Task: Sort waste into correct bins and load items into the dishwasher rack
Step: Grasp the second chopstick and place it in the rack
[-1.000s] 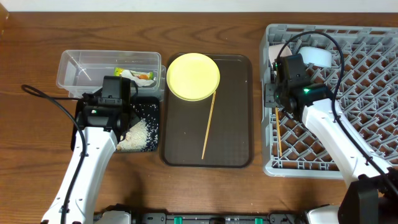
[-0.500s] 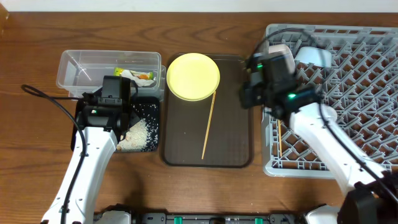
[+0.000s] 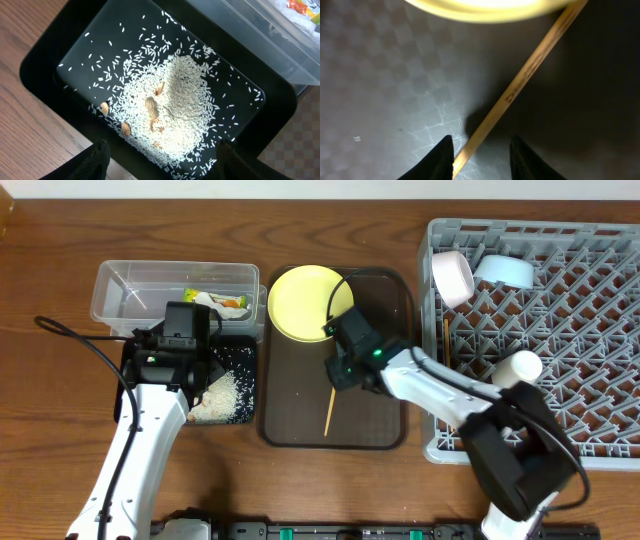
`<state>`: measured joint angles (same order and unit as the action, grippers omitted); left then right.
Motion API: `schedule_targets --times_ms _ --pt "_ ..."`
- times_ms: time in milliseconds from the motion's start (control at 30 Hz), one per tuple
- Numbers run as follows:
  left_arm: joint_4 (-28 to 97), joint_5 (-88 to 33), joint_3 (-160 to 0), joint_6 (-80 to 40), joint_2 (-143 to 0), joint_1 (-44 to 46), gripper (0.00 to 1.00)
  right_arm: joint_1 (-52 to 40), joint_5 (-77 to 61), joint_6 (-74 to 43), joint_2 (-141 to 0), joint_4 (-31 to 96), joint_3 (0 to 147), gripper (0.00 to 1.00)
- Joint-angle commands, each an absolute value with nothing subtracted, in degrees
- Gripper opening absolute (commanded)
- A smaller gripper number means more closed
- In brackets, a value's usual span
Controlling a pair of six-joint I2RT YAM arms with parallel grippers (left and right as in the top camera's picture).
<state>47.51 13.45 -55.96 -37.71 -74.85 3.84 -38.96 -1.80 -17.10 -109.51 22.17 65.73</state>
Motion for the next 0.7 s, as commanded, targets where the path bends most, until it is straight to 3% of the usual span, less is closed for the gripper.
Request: schedule_targets --times_ms 0,267,667 --pt "47.53 13.47 -55.72 -38.44 -74.91 3.60 0.71 -40.12 5.08 -22.26 -111.07 23.70 66.52 0.29" --pt "47.53 13.23 -55.72 -38.44 -74.91 3.60 0.71 -38.48 8.75 -25.93 -110.15 27.86 66.54 0.01" --pt "47.46 12.47 -55.72 -38.44 -74.91 3.60 0.71 -28.45 8.56 -20.25 -91.29 31.75 66.54 0.01"
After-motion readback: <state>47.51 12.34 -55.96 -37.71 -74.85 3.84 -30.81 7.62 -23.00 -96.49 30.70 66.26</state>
